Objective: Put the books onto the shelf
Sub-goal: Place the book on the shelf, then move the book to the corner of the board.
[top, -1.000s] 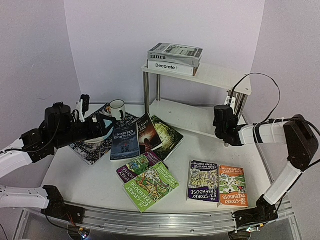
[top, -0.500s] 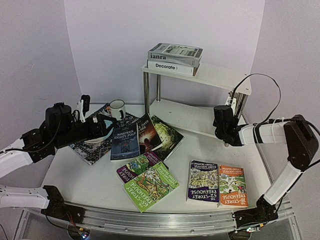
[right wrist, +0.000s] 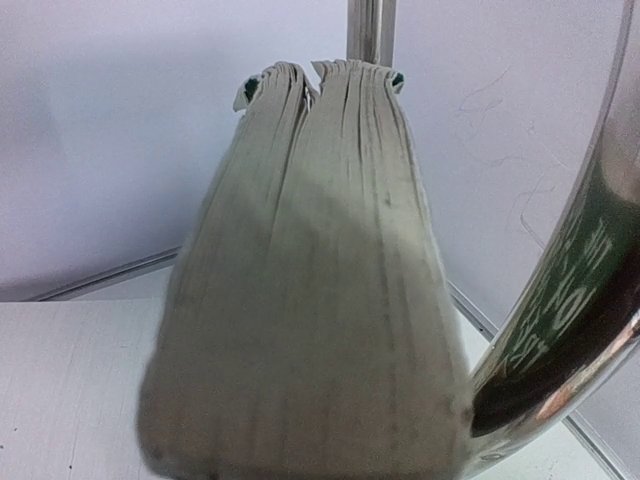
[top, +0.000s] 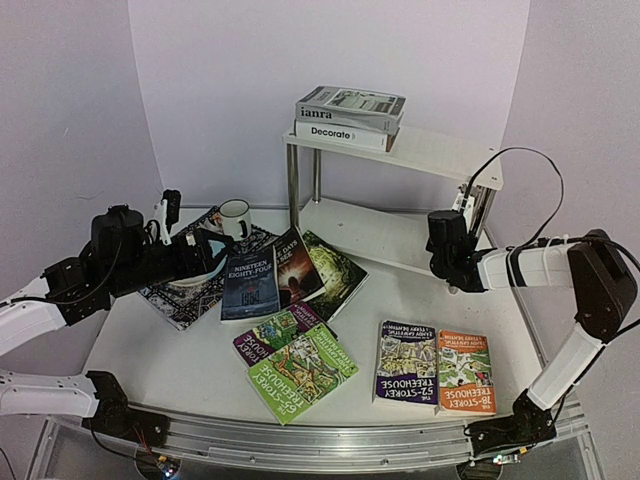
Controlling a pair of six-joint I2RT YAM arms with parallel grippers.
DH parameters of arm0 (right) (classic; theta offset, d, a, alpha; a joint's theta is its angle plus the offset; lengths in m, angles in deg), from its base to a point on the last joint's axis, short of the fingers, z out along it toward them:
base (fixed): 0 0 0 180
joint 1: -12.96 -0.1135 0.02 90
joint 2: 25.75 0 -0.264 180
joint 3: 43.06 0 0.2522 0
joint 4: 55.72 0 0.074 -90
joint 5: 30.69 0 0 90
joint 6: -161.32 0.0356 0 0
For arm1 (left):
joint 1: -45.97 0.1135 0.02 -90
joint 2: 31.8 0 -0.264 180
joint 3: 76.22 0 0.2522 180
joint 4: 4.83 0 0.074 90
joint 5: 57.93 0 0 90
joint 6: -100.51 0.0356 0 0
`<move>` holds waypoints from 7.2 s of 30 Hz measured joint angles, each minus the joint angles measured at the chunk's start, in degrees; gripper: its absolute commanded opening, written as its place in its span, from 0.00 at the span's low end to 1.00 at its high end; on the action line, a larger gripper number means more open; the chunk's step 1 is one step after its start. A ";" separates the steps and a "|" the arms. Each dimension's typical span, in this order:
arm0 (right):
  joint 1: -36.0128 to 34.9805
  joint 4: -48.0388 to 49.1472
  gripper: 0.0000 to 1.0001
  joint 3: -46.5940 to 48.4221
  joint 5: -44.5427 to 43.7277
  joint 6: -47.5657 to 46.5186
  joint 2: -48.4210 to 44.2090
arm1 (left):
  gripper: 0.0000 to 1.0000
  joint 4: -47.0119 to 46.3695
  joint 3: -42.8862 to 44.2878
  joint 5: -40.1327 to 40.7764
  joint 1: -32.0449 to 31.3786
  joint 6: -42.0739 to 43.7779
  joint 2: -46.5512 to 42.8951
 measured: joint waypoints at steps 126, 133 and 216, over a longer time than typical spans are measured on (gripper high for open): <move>2.71 -22.39 0.98 2.36 15.11 12.59 -9.04 | 0.98 0.03 -0.09 -0.02 0.00 -0.42 1.45; 3.36 -27.46 0.98 2.36 16.67 15.86 -11.02 | 0.98 0.04 -0.09 -0.20 0.00 -0.50 3.02; -14.78 -39.72 0.93 -26.67 60.61 39.75 -33.43 | 0.73 -18.24 24.13 -12.70 -28.17 -11.53 64.52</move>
